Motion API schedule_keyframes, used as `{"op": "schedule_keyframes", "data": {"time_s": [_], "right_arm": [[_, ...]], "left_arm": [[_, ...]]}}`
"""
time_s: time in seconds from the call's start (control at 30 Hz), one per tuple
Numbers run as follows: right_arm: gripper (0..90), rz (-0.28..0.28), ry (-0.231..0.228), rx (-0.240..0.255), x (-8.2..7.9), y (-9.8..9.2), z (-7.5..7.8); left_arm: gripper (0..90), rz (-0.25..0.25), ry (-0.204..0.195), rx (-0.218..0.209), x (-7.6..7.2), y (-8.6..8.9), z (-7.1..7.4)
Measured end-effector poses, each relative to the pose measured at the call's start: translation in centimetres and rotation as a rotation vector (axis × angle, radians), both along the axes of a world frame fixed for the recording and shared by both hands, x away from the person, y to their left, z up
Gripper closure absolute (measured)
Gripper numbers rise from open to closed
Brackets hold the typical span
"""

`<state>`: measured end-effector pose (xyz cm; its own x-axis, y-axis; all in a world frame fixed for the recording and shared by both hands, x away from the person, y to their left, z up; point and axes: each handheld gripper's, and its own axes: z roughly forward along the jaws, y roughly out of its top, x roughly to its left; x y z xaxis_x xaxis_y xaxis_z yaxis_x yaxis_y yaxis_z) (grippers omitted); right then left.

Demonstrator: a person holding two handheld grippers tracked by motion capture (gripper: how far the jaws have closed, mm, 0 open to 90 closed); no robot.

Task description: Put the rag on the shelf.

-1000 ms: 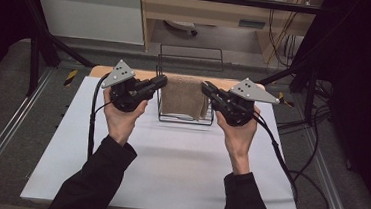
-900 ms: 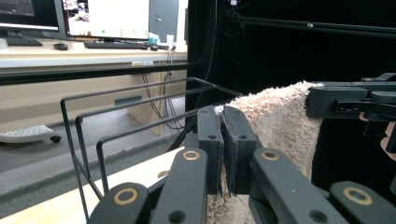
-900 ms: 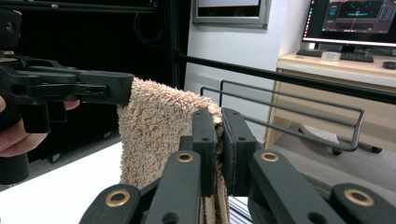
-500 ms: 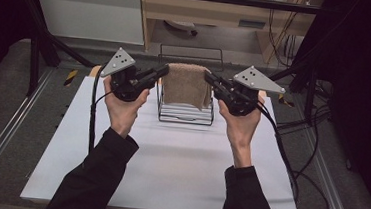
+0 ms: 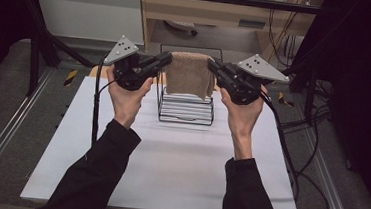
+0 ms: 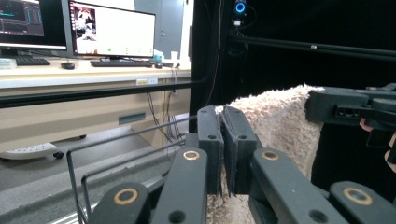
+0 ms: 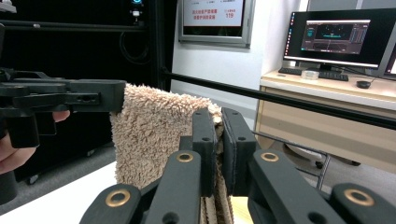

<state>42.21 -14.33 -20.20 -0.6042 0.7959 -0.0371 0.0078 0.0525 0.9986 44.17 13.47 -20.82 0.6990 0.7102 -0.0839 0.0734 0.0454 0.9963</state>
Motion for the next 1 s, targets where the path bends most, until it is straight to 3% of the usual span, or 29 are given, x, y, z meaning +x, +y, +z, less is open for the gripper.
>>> {"op": "schedule_keyframes", "data": {"time_s": [0.7,1.0], "right_arm": [[84.9,-0.018,-0.039,0.003,2.1,0.2,3.0],[84.9,-0.022,-0.046,0.008,3.0,0.3,3.6]], "left_arm": [[86.1,0.027,-0.031,-0.008,1.9,-0.2,3.0],[86.2,0.041,-0.035,-0.013,2.9,-0.3,3.7]]}}
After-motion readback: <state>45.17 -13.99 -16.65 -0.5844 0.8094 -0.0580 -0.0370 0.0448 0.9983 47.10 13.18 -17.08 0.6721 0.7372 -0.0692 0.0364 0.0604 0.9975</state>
